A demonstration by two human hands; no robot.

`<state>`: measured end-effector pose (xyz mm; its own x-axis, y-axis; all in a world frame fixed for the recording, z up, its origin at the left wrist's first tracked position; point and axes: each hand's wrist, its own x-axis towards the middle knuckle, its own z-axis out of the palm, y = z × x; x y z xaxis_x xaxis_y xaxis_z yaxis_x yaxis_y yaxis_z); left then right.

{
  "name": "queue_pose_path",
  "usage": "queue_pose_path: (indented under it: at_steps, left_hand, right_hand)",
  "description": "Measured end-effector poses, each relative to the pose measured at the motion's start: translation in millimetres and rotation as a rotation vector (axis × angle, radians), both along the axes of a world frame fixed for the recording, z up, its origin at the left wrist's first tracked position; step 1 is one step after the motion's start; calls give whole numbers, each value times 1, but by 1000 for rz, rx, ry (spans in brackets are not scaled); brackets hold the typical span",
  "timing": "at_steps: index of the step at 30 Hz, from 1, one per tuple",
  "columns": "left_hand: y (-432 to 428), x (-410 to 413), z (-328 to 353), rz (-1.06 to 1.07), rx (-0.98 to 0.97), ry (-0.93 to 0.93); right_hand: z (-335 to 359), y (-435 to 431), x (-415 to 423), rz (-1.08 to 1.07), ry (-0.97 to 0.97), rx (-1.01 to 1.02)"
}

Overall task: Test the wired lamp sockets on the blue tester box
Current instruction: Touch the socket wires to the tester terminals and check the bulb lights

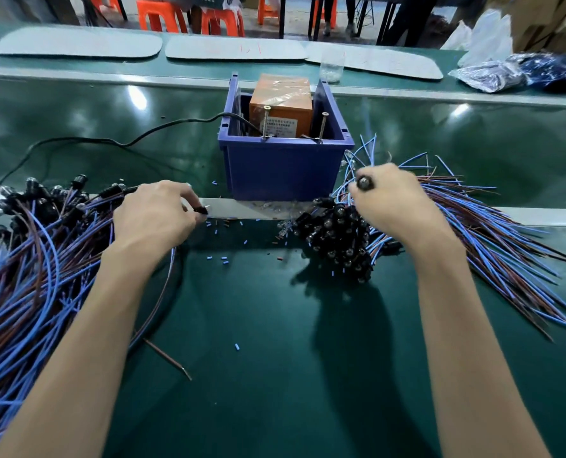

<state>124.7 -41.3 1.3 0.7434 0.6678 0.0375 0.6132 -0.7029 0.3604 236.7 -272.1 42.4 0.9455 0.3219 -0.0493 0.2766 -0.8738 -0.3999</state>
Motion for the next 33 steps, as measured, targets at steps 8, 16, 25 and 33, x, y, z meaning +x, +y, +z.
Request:
queue_pose_path:
  at_steps: [8,16,25,33]
  left_hand:
    - [-22,5,15,-128,-77,-180]
    - [-61,-4,53,-454,-555,-649]
    - [-80,-10,65,-588,-802,-802]
    - [-85,1,57,-347,-1118,-71]
  right_hand:
    - [2,-6,-2,88,114,27]
    - [16,1,-14,430,-5,532]
    - [14,17,-30,577,379,877]
    - [24,7,-26,446,238,1075]
